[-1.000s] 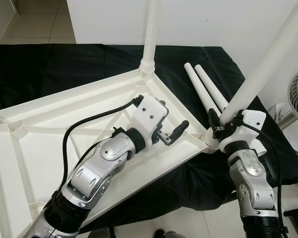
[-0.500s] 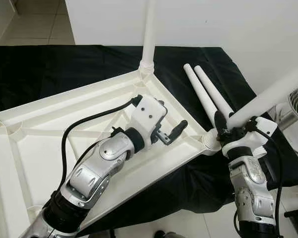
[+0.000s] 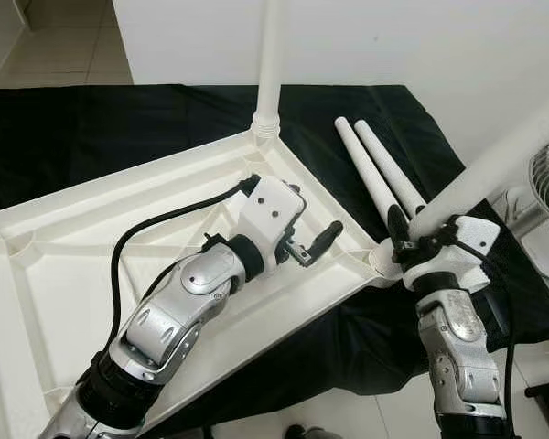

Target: Building children table

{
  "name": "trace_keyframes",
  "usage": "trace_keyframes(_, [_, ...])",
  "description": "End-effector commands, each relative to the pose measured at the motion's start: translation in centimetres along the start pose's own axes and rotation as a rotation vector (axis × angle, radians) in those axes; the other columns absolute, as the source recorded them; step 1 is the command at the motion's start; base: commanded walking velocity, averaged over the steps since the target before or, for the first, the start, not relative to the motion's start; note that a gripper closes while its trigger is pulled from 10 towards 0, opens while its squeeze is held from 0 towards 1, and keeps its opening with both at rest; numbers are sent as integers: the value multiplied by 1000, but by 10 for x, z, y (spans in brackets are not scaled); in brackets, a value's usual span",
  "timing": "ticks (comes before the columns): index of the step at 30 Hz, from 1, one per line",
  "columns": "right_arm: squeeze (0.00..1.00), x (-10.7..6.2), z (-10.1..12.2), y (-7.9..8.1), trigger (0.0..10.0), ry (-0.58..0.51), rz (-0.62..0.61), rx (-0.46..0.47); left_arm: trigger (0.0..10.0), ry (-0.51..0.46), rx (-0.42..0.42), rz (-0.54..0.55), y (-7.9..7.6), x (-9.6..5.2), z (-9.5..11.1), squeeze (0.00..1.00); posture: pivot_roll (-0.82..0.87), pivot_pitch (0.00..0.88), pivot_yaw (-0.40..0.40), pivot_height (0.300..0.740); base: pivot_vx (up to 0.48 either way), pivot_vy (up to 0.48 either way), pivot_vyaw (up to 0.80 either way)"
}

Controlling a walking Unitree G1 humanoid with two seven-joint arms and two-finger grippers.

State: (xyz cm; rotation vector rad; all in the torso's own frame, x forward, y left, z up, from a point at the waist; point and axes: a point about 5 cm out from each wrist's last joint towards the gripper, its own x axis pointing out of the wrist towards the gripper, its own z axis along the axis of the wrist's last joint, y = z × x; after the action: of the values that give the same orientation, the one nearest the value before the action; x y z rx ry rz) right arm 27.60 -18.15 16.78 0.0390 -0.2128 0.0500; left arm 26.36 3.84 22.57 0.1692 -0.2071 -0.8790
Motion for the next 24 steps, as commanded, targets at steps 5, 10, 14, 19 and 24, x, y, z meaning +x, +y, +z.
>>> trace_keyframes(5, [0,-23,-58,5,10000,304,66,-119,10000,-12,5,-101,-7,0,4,0,72,203,-6,740,0,0,0])
trace_keyframes(10, [0,-24,-57,7,10000,291,90,-174,10000,-13,4,-102,-7,0,4,0,72,203,-6,740,0,0,0])
trace_keyframes(14, [0,-25,-57,11,10000,290,115,-179,10000,-15,1,-104,-7,0,4,0,72,203,-6,740,0,0,0])
trace_keyframes(19, [0,-29,-60,11,10000,299,111,-171,10000,-16,-1,-105,-7,0,5,0,72,203,-6,740,0,0,0])
trace_keyframes(24, [0,-35,-59,10,10000,247,98,-133,10000,-15,0,-105,-7,0,5,0,72,203,-6,740,0,0,0])
